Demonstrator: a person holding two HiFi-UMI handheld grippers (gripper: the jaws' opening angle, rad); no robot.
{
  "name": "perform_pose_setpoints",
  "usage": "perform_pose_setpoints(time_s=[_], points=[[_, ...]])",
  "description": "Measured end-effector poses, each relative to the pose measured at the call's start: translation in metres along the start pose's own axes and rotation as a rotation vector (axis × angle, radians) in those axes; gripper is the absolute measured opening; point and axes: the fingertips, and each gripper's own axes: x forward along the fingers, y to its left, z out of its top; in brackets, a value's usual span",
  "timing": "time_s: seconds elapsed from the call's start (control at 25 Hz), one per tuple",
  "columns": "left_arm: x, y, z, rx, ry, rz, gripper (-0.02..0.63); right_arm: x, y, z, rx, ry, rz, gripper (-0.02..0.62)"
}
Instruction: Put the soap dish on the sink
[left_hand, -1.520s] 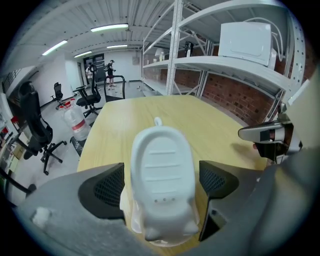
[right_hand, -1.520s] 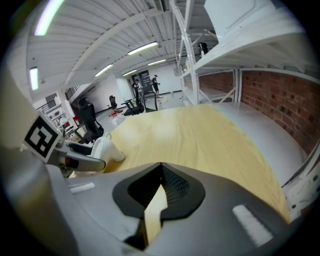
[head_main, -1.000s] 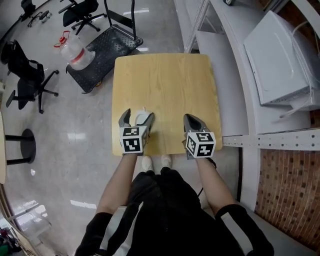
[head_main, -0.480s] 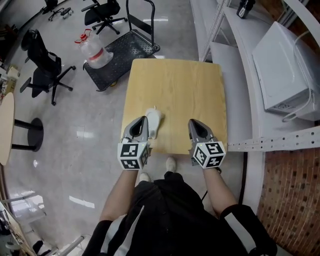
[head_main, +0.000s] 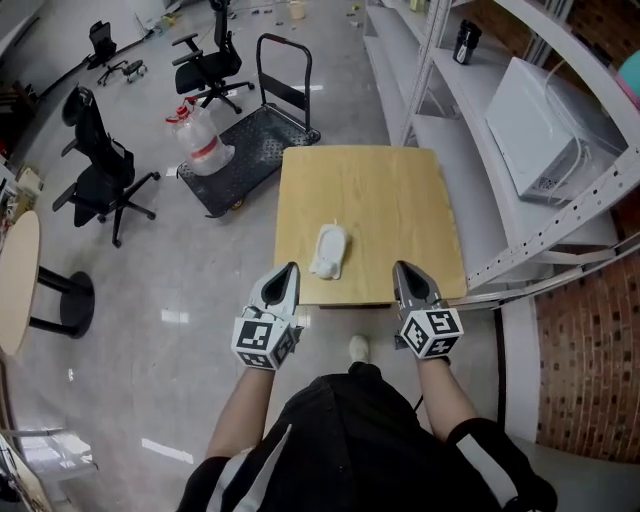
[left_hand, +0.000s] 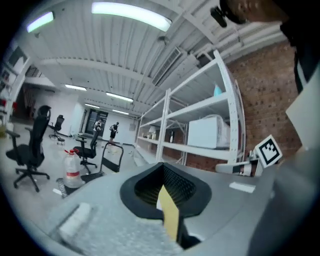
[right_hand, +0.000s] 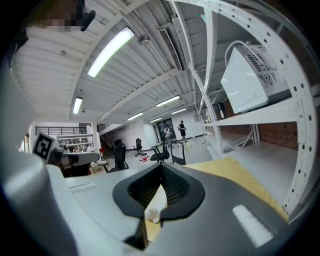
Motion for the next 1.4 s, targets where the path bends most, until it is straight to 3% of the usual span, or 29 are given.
perform_pose_setpoints(time_s=[0.12,0.48,0.6,0.96,1.4], points=[[-0.032,0.003,0.007,-0.079,-0.067,-0.023,0.005,-0.026,0.035,0.000,-0.007,-0.030,0.014,0.003],[-0.099,-0.004,0.005,-0.027,-0.021,-0.076,0.005,-0.087,0.093,-0.005,0.034,-0.086,-0.022,0.003],[-0.112,-0.012,0.011,-0.011,-0.044,-0.106,0.005,-0.099,0.103,-0.002,0.008,-0.101,-0.010,0.002],[-0.138,-0.021,0.041,-0.014,-0.168,-0.044,0.005,-0.141,0.072,0.019,-0.020,-0.148,0.035,0.002],[-0.137,-0.046,0.028,-0.024,-0.190,0.032,0.005,-0.155,0.041,0.021,-0.031,-0.137,0.055,0.002]])
